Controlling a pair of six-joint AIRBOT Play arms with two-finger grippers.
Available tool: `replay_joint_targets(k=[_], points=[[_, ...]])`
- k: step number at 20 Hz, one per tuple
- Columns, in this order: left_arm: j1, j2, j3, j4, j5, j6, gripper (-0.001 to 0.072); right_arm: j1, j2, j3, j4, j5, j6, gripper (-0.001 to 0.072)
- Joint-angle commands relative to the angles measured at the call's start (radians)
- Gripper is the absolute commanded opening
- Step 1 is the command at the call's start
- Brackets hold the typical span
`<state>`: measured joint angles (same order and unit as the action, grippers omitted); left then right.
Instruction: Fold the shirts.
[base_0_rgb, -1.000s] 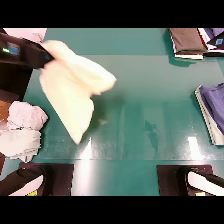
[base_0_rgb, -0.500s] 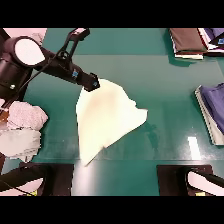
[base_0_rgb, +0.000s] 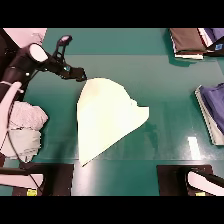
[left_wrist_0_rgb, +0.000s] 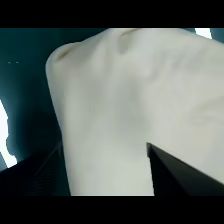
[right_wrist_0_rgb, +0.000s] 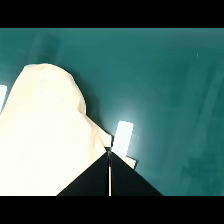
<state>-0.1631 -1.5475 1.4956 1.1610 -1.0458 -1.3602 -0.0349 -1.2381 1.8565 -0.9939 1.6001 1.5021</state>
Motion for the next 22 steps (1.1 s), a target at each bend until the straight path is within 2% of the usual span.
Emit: replay_joint_targets(k=[1, 7, 10, 11, 14, 16, 17, 18, 19, 21, 22], points=[[0.029, -0.163, 0.021, -0.092, 0.055, 0.070, 0.0612, 0.000, 0.001, -0.076, 0.002, 0.018, 0.001, 0.0017], [0.021, -0.281, 0.084, -0.125, 0.106, 0.071, 0.0597, 0.032, 0.001, -0.251, 0.007, -0.017, 0.000, 0.0017], [0.022, -0.283, 0.089, -0.151, 0.132, 0.070, 0.0093, 0.054, 0.001, -0.333, 0.004, -0.037, 0.000, 0.0017], [0.027, -0.280, 0.098, -0.151, 0.123, 0.069, 0.0028, 0.054, 0.001, -0.365, 0.004, -0.038, 0.000, 0.0017], [0.043, -0.240, 0.145, -0.111, 0.041, 0.070, 0.0026, 0.053, 0.001, -0.492, -0.002, -0.053, 0.000, 0.0017], [0.045, -0.167, 0.148, -0.059, 0.029, 0.070, 0.0026, 0.068, 0.001, -0.618, 0.001, -0.133, 0.000, 0.0025], [0.045, -0.135, 0.148, -0.050, 0.019, 0.073, 0.0026, 0.081, -0.001, -0.682, 0.008, -0.192, 0.000, 0.0203], [0.045, -0.106, 0.148, -0.050, 0.002, 0.082, 0.0026, 0.101, -0.010, -0.750, 0.011, -0.261, 0.000, 0.0540], [0.045, -0.086, 0.148, -0.052, -0.016, 0.085, 0.0026, 0.126, -0.032, -0.800, 0.028, -0.312, -0.001, 0.0592], [0.045, -0.068, 0.148, -0.051, -0.049, 0.086, 0.0027, 0.185, -0.103, -0.875, 0.088, -0.410, -0.038, 0.0547], [0.045, -0.066, 0.148, -0.051, -0.072, 0.085, 0.0027, 0.219, -0.146, -0.898, 0.137, -0.470, -0.072, 0.0548]])
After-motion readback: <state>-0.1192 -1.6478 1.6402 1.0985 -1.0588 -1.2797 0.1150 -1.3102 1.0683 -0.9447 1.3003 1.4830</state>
